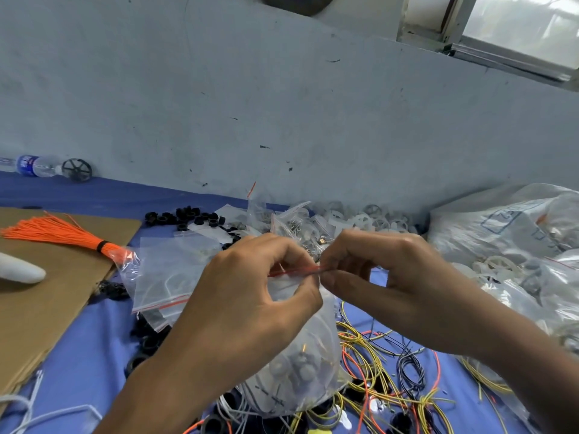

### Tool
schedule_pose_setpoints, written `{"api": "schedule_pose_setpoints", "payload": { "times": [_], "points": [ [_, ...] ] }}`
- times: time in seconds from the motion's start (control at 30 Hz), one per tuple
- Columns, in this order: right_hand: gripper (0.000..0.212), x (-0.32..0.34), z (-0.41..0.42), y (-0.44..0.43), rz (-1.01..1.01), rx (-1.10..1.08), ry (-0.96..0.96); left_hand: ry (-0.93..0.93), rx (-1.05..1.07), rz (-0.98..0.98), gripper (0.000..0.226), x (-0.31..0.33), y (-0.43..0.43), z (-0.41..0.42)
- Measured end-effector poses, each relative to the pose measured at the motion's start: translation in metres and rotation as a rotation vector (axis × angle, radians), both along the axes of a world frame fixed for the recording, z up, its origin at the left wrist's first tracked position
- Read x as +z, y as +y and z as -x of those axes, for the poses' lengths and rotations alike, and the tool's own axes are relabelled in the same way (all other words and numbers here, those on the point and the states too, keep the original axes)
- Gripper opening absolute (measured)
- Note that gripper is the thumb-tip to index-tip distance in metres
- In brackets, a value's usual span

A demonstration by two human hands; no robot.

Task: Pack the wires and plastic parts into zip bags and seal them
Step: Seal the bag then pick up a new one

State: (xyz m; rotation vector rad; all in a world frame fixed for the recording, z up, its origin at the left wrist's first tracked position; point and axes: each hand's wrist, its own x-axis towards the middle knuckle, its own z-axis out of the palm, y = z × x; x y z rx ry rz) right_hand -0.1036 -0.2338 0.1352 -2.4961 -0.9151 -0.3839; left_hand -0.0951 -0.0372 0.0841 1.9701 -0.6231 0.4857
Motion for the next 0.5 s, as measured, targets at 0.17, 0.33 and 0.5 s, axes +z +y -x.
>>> {"api": "schedule_pose_setpoints", "payload": {
  "times": [0.17,0.33,0.5],
  "points": [
    [0.006,0.001,0.001,-0.003,-0.048,0.027,0.048,0.041,-0.023,0.019,0.023,0.001,0.002,-0.001],
    [0.007,0.001,0.002,-0.014,-0.109,0.009,0.12,0.074,-0.009,-0.018,0.029,0.0,0.006,-0.003],
    [0.006,0.003,0.004,-0.022,-0.139,-0.024,0.135,0.069,0.029,-0.028,0.028,0.0,0.009,-0.007]
  ]
}}
